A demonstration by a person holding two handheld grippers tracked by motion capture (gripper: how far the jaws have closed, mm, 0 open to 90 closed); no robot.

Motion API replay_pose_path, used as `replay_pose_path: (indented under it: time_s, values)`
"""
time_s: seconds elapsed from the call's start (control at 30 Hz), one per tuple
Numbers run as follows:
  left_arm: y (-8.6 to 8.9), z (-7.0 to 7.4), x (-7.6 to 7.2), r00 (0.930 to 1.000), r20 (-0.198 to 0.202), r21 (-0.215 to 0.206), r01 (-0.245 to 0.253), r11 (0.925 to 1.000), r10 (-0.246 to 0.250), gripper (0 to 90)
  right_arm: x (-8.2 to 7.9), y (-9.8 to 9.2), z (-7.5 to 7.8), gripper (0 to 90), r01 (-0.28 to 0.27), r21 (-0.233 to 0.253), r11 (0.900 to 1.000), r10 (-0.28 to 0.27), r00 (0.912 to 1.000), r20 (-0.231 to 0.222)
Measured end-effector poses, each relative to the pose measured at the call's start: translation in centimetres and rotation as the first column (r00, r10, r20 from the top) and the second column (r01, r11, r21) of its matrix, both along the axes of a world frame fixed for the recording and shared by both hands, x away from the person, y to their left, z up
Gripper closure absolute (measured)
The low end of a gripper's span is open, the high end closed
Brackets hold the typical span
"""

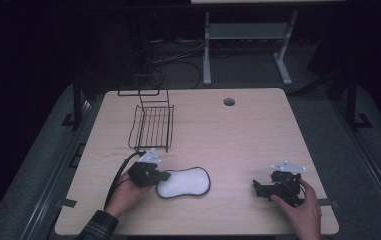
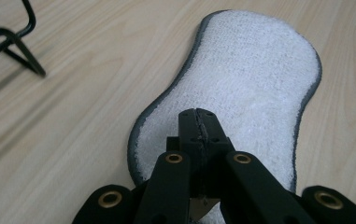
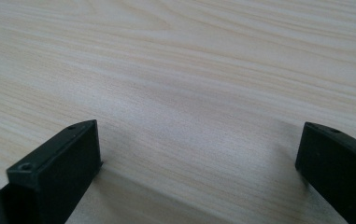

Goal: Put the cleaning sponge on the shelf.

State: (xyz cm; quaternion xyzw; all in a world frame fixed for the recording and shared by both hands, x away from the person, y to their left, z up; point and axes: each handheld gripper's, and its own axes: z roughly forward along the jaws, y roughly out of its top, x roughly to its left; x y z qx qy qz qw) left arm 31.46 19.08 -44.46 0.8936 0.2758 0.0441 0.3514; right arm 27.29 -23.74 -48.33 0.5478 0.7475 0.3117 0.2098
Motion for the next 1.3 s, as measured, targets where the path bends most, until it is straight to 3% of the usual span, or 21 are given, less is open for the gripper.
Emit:
replay_pose_path:
  time_s: [0.37, 0.5, 0.7, 0.9, 1.13, 1.3]
  values:
    - [1.9, 0.0, -2.0, 0.9993, -0.024, -0.012, -0.029, 0.9995, 0.028, 89.7, 0.0, 0.0, 0.0, 0.0, -0.001, -0.001, 1.000, 0.001, 1.0000, 0.001]
    - [2.8, 0.0, -3.3, 0.9992, -0.021, -0.014, -0.035, 0.9993, 0.034, 89.7, 0.0, 0.0, 0.0, 0.0, 0.000, 0.001, 1.000, 0.000, 1.0000, 0.000]
    - [3.2, 0.2, -3.9, 0.9994, -0.016, -0.018, -0.031, 0.9994, 0.031, 89.7, 0.0, 0.0, 0.0, 0.0, 0.001, 0.001, 1.000, -0.001, 1.0000, 0.000]
    - [1.4, 1.3, -2.6, 0.9999, 0.010, -0.051, 0.007, 0.9987, -0.007, 89.7, 0.0, 0.0, 0.0, 0.0, 0.001, 0.000, 1.000, -0.001, 1.0000, 0.000]
    - [-2.2, 0.8, -1.5, 0.9960, 0.008, -0.027, 0.090, 0.9956, -0.089, 89.7, 0.0, 0.0, 0.0, 0.0, 0.003, 0.000, 1.000, -0.003, 1.0000, 0.000]
    - [-4.0, 0.5, -0.8, 0.9942, 0.003, -0.018, 0.108, 0.9940, -0.108, 89.7, 0.0, 0.0, 0.0, 0.0, 0.003, 0.000, 1.000, -0.003, 1.0000, 0.000]
